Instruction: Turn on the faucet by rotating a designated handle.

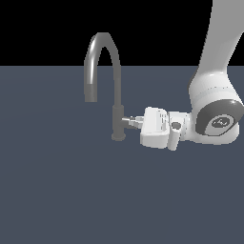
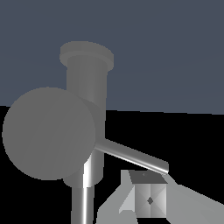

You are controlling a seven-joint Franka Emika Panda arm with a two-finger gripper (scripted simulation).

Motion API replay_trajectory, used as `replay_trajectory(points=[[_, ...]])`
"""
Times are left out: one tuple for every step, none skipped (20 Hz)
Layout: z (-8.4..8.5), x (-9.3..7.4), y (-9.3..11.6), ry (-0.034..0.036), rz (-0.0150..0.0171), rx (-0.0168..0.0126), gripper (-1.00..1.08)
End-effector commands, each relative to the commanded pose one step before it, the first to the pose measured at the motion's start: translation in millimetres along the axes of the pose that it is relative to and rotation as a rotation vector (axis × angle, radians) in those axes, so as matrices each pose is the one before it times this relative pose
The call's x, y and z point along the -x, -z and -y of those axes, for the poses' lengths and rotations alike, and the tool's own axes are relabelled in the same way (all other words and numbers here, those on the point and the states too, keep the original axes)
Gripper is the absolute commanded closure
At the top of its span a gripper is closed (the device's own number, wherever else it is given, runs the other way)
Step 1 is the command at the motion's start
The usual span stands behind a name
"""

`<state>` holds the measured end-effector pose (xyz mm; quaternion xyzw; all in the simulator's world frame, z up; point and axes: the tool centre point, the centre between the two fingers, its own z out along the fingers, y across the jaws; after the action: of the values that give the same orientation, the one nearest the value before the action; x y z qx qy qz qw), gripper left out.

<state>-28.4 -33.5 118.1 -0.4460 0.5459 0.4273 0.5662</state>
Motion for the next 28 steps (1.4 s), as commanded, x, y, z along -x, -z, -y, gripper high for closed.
replay_trajectory(points=[[-1.27,-5.82,0.02,-0.00307,-0.00111,0.00034,1.08],[-1.53,-6.12,0.02,-0.00415,-0.00066,0.00013,1.08],[-1.51,-6.10,0.02,-0.00415,-0.00066,0.00013,1.08],[-1.50,-6.05,0.02,-0.00409,-0.00065,0.00013,1.08],[-1.49,-6.03,0.02,-0.00409,-0.00065,0.00013,1.08],[-1.48,-5.97,0.03,-0.00403,-0.00064,0.00012,1.08],[-1.46,-5.95,0.03,-0.00403,-0.00064,0.00012,1.08],[-1.43,-5.93,0.03,-0.00403,-0.00065,0.00011,1.08],[0.00,0.00,0.00,0.00000,0.00000,0.00000,1.08],[10.27,21.69,0.00,0.03585,0.00892,0.00130,1.08],[0.34,-4.60,0.02,-0.00329,-0.00079,-0.00010,1.08],[0.34,-4.59,0.02,-0.00329,-0.00079,-0.00010,1.08],[0.34,-4.58,0.02,-0.00329,-0.00079,-0.00010,1.08],[0.33,-4.53,0.02,-0.00322,-0.00077,-0.00010,1.08],[0.34,-4.51,0.02,-0.00322,-0.00077,-0.00010,1.08],[0.34,-4.50,0.02,-0.00322,-0.00077,-0.00010,1.08],[0.34,-4.49,0.02,-0.00322,-0.00078,-0.00010,1.08],[0.34,-4.48,0.02,-0.00322,-0.00078,-0.00010,1.08],[0.34,-4.46,0.03,-0.00322,-0.00078,-0.00010,1.08],[0.35,-4.41,0.03,-0.00315,-0.00076,-0.00010,1.08],[0.35,-4.39,0.03,-0.00315,-0.00077,-0.00010,1.08],[0.00,0.00,0.00,0.00000,0.00000,0.00000,1.08],[8.12,30.68,1.43,0.04488,0.02120,0.00907,1.08],[1.30,-3.63,-0.06,-0.00334,-0.00151,-0.00064,1.08],[1.30,-3.63,-0.05,-0.00334,-0.00151,-0.00064,1.08],[1.29,-3.59,-0.06,-0.00328,-0.00149,-0.00063,1.08],[1.29,-3.58,-0.05,-0.00328,-0.00149,-0.00063,1.08],[1.28,-3.57,-0.05,-0.00328,-0.00149,-0.00063,1.08]])
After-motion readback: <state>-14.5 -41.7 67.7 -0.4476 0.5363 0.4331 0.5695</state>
